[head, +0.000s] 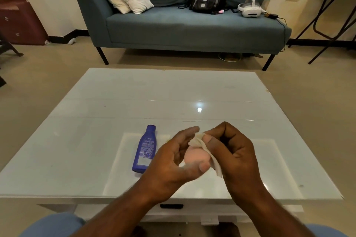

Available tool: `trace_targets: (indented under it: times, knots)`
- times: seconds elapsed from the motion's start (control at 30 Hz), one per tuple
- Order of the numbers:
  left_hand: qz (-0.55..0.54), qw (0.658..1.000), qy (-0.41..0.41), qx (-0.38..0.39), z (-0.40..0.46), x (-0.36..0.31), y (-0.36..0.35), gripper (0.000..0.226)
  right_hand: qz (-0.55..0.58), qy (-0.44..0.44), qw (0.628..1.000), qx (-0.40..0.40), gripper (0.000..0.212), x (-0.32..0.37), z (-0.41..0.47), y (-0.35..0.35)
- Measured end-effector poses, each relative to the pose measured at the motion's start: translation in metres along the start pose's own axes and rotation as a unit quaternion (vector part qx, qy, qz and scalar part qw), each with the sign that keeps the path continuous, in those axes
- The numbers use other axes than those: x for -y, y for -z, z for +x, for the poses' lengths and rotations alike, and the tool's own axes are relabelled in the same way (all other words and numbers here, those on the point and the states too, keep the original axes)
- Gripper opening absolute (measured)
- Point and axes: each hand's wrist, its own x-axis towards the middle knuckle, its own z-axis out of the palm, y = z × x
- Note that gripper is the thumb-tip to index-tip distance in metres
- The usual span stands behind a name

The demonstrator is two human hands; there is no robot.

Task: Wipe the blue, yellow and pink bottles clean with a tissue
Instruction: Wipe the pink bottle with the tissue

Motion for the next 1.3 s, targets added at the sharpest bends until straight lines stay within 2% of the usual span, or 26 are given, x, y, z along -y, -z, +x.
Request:
trace_targets:
  times: [0.07, 0.13, 0.23, 0.33, 0.43, 0.5, 0.63, 0.7, 0.77, 0.8, 0.9, 1.0, 1.17, 1.3]
  knots:
    - [0.062, 0.997, 0.017, 0.039, -0.004, 0.001, -0.001, 0.078, -0.010, 0.006, 1.000, -0.004, 0.016, 0.003, 0.001, 0.002]
    - [0.089, 0.994, 0.026, 0.054, -0.007, 0.002, -0.002, 0.079, -0.053, -0.027, 0.998, -0.010, 0.017, -0.003, 0.003, 0.004]
    - [0.048, 0.998, 0.024, 0.020, -0.008, 0.000, -0.005, 0.074, -0.083, -0.077, 0.993, -0.023, 0.015, -0.012, 0.008, 0.007]
    - [-0.024, 0.999, 0.030, -0.032, -0.005, -0.004, -0.005, 0.071, -0.056, -0.033, 0.998, -0.004, 0.019, -0.009, 0.007, 0.005]
    - [-0.055, 0.997, 0.037, -0.043, -0.003, -0.003, -0.006, 0.068, 0.009, 0.044, 0.998, 0.040, 0.021, 0.002, -0.003, 0.002]
    - [-0.054, 0.997, 0.030, -0.040, -0.006, -0.001, -0.007, 0.075, 0.003, 0.078, 0.996, 0.039, 0.021, 0.004, -0.006, 0.002]
    - [-0.053, 0.997, 0.016, -0.046, -0.011, -0.004, -0.010, 0.102, -0.096, 0.003, 0.995, -0.020, 0.016, -0.008, 0.008, 0.010]
    - [-0.066, 0.996, 0.013, -0.060, -0.007, -0.004, -0.010, 0.093, -0.100, 0.016, 0.995, -0.001, 0.015, -0.008, 0.007, 0.009]
    - [-0.080, 0.994, 0.018, -0.067, -0.002, -0.003, -0.008, 0.074, -0.060, 0.064, 0.996, 0.028, 0.018, -0.003, -0.002, 0.005]
    - [-0.076, 0.995, 0.016, -0.065, -0.001, -0.003, -0.007, 0.073, -0.043, 0.086, 0.995, 0.038, 0.018, 0.001, -0.006, 0.003]
    - [-0.045, 0.997, 0.008, -0.067, -0.005, -0.002, -0.006, 0.097, -0.072, 0.070, 0.995, 0.019, 0.019, -0.001, -0.002, 0.003]
    - [-0.019, 0.997, -0.007, -0.077, -0.006, 0.001, -0.004, 0.104, -0.130, 0.019, 0.991, 0.005, 0.016, -0.007, 0.007, 0.008]
    - [-0.004, 0.998, -0.001, -0.062, -0.001, 0.008, -0.001, 0.097, -0.050, 0.107, 0.992, 0.048, 0.014, 0.002, -0.009, 0.003]
    - [0.017, 0.997, -0.016, -0.072, -0.003, 0.009, -0.005, 0.094, -0.131, -0.001, 0.991, 0.007, 0.011, -0.012, 0.007, 0.007]
